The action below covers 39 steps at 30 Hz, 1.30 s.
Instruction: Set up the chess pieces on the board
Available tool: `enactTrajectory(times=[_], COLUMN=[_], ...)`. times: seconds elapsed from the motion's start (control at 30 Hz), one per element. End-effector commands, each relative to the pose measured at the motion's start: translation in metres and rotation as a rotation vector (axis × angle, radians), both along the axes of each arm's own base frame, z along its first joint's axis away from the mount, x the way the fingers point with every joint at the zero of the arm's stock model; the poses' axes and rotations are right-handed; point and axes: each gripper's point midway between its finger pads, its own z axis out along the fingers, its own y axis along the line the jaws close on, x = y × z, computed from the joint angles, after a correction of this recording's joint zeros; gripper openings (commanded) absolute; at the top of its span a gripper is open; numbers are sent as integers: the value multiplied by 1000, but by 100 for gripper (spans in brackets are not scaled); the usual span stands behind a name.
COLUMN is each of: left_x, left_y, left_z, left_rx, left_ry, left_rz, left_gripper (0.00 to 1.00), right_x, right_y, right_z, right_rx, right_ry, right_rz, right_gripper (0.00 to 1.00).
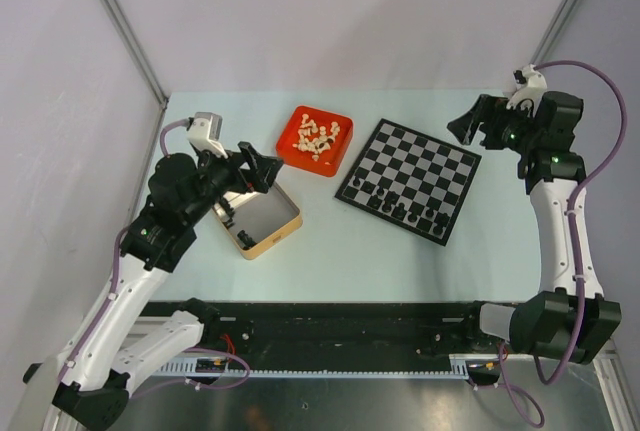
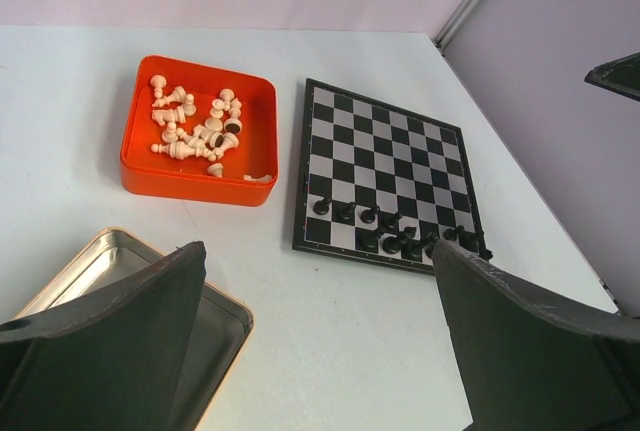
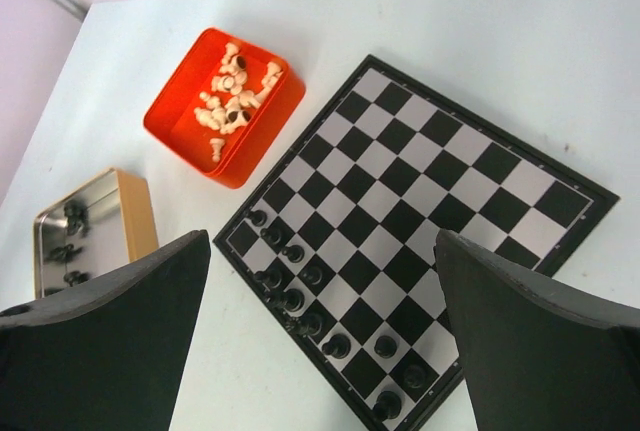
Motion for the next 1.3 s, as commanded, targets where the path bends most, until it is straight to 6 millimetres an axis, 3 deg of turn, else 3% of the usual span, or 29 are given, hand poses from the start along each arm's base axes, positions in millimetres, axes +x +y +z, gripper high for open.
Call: enactTrajectory(times=[0.0, 0.3, 0.9, 1.27], left_x=[-1, 1, 6, 11], left_y=[5, 7, 7, 7], left_z=[28, 29, 27, 19], left_rx=[-46, -47, -44, -34], left_ry=[-55, -56, -44, -23], left_rz=[22, 29, 39, 44], left_gripper=[100, 100, 100, 100], right_x=[3, 4, -3, -2], right_y=[-20, -44, -57, -66], right_z=[37, 28, 32, 19], right_rx=[-45, -98, -129, -158], right_ry=[-107, -68, -72, -26], right_rz=[-122, -261, -340, -373], right_gripper=[100, 100, 100, 100])
